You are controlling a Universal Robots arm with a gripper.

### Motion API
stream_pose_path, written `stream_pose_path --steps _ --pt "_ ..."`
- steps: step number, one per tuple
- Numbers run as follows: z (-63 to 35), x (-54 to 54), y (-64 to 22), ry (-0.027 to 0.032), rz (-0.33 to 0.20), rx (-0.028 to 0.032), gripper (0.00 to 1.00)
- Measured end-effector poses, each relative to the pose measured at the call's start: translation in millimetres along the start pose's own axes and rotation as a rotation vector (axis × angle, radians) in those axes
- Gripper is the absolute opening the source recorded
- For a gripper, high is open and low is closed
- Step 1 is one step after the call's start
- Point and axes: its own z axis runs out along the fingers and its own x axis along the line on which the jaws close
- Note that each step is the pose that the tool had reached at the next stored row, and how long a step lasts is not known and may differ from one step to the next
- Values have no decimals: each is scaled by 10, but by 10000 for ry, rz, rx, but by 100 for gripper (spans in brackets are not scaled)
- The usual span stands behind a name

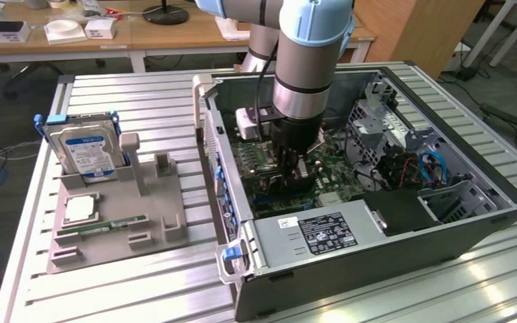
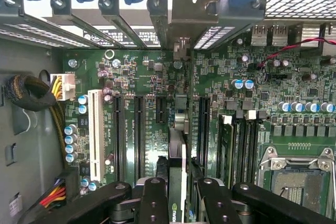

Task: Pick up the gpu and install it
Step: 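Insert the gpu into the slot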

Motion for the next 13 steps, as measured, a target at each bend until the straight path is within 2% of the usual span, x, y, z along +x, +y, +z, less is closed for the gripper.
stream_pose_path --steps 13 --pt "0 0 1 0 2 1 26"
